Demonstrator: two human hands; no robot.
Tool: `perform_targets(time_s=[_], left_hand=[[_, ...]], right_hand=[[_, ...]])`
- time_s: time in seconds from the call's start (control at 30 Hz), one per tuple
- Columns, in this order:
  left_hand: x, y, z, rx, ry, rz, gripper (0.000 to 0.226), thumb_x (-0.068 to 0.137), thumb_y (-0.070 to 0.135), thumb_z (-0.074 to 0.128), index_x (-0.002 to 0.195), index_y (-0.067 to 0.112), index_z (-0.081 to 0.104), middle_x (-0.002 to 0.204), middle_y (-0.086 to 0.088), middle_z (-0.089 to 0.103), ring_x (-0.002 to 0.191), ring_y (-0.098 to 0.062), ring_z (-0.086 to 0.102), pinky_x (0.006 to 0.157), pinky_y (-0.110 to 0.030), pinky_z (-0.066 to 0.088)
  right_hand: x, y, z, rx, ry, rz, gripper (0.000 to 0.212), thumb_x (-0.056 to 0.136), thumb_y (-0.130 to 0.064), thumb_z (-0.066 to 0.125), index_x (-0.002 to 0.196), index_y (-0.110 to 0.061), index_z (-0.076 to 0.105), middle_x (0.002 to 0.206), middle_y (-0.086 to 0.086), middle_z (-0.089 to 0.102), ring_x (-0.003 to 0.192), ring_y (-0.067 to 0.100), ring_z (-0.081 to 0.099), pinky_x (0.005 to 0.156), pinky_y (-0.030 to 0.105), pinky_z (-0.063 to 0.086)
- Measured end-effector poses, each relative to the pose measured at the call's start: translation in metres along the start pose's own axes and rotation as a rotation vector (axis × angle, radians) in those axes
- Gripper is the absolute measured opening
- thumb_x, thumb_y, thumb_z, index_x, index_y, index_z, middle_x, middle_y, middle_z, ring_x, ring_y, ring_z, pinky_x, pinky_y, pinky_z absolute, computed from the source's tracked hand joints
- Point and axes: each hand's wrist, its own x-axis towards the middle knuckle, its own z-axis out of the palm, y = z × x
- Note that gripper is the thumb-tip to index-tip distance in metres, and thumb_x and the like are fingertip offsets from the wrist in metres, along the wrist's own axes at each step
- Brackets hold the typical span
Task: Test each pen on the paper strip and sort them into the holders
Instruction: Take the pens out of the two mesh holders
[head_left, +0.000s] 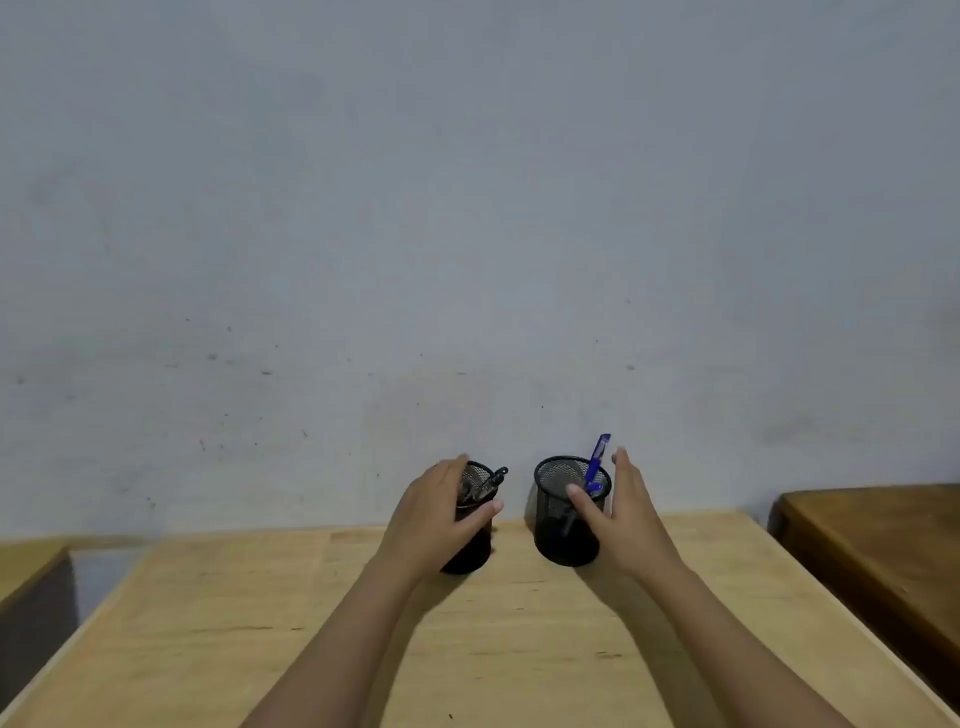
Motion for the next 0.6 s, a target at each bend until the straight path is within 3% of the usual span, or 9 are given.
perform_targets(time_s=[0.17,0.23,0.33,0.47,0.53,0.6], left_hand=[[0.022,0.005,0.009,-0.012,0.005,0.050,0.059,0.088,0.053,0.050,0.135,0.017,0.044,0.128,0.004,0.054,0.116,-0.015,0.051,0.094,-0.027,0.039],[0.025,0.005,0.011,-0.050,-0.020,0.063,0.048,0.089,0.046,0.053,0.128,0.019,0.050,0.121,0.005,0.056,0.110,-0.015,0.054,0.090,-0.029,0.043],[0.030,0.004,0.010,-0.111,-0.030,0.090,0.033,0.090,0.036,0.057,0.119,0.020,0.056,0.113,0.007,0.057,0.104,-0.011,0.055,0.089,-0.030,0.045],[0.033,0.003,0.010,-0.198,-0.066,0.084,0.024,0.088,0.032,0.061,0.107,0.018,0.062,0.102,0.009,0.057,0.094,-0.009,0.055,0.084,-0.028,0.045],[0.034,0.001,0.010,-0.231,-0.078,0.075,0.023,0.087,0.033,0.061,0.104,0.018,0.063,0.100,0.010,0.057,0.092,-0.008,0.056,0.083,-0.027,0.045],[0.034,0.001,0.009,-0.252,-0.094,0.075,0.024,0.087,0.034,0.061,0.104,0.018,0.064,0.101,0.010,0.058,0.093,-0.008,0.057,0.085,-0.027,0.047]], right_hand=[[0.021,-0.001,0.007,0.010,0.005,-0.015,0.084,0.082,-0.063,0.048,0.147,-0.022,0.012,0.150,-0.001,0.029,0.130,0.017,0.041,0.100,0.037,0.043],[0.023,-0.002,0.011,-0.005,0.018,-0.063,0.078,0.082,-0.060,0.050,0.143,-0.021,0.019,0.146,-0.002,0.035,0.129,0.015,0.041,0.098,0.036,0.044],[0.026,-0.009,0.013,-0.030,0.007,-0.110,0.078,0.088,-0.046,0.054,0.148,-0.019,0.013,0.146,-0.002,0.036,0.130,0.015,0.039,0.099,0.030,0.040],[0.031,-0.017,0.015,-0.101,-0.030,-0.103,0.077,0.089,-0.042,0.053,0.148,-0.016,0.012,0.149,0.001,0.034,0.134,0.019,0.037,0.104,0.034,0.037],[0.033,-0.021,0.016,-0.101,-0.039,-0.098,0.065,0.090,-0.036,0.054,0.143,-0.013,0.024,0.140,0.002,0.043,0.127,0.021,0.043,0.098,0.032,0.039],[0.035,-0.024,0.017,-0.110,-0.017,-0.124,0.042,0.089,-0.030,0.055,0.124,-0.012,0.041,0.119,0.003,0.053,0.110,0.024,0.053,0.088,0.035,0.047]])
